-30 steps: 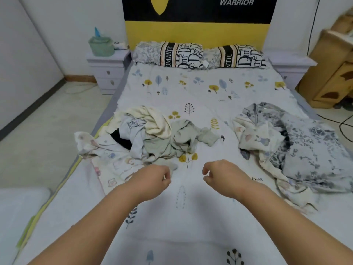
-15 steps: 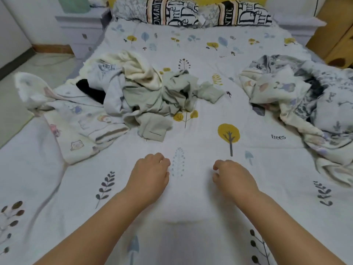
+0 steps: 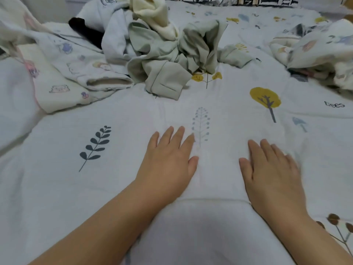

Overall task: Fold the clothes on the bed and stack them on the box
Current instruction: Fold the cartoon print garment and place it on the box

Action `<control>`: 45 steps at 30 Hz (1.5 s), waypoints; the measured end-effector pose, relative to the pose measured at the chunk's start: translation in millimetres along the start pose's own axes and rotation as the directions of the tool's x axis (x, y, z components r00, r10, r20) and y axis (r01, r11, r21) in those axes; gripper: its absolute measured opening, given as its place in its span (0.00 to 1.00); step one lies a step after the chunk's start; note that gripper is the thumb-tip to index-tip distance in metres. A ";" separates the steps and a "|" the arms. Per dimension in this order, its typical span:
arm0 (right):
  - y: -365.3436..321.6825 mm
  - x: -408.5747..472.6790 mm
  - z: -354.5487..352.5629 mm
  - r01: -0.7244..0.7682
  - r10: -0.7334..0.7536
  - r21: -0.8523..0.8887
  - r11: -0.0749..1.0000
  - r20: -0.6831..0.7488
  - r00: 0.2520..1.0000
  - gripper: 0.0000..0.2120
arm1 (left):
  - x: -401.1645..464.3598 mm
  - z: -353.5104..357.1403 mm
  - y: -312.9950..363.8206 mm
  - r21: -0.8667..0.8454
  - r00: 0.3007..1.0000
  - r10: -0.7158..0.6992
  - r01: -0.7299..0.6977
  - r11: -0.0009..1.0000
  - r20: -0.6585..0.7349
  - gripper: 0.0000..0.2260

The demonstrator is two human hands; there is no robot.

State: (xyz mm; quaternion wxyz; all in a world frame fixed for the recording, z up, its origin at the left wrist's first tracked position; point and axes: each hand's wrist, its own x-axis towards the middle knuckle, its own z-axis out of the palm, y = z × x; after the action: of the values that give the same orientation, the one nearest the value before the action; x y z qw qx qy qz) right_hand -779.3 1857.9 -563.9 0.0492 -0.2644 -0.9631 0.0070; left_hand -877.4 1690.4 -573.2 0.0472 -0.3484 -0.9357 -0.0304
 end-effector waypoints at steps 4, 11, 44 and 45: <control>-0.3 -7.1 -2.4 0.028 -0.027 -0.008 1.000 0.045 0.999 0.26 | -5.0 -6.8 4.5 -0.012 0.998 0.000 0.001 1.000 0.058 0.35; 1.4 -10.2 -4.2 0.017 -0.019 0.021 1.000 0.073 0.997 0.25 | -12.4 -7.7 5.5 0.034 0.997 -0.047 0.045 0.998 0.069 0.27; 90.5 -149.5 -108.4 0.205 -0.319 0.316 0.926 0.370 0.872 0.13 | -109.0 -107.5 144.2 -0.139 0.970 0.111 -0.082 0.987 0.216 0.15; 94.0 -144.6 -111.7 0.197 -0.322 0.336 0.921 0.373 0.870 0.15 | -102.1 -110.3 146.3 -0.153 0.972 0.134 -0.105 0.983 0.193 0.16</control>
State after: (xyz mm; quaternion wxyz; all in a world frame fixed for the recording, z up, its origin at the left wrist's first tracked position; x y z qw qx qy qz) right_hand -596.8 1863.6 -469.6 -0.1215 -0.1135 -0.9662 0.1969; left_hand -697.4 1724.7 -471.2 -0.0714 -0.4079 -0.9084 -0.0582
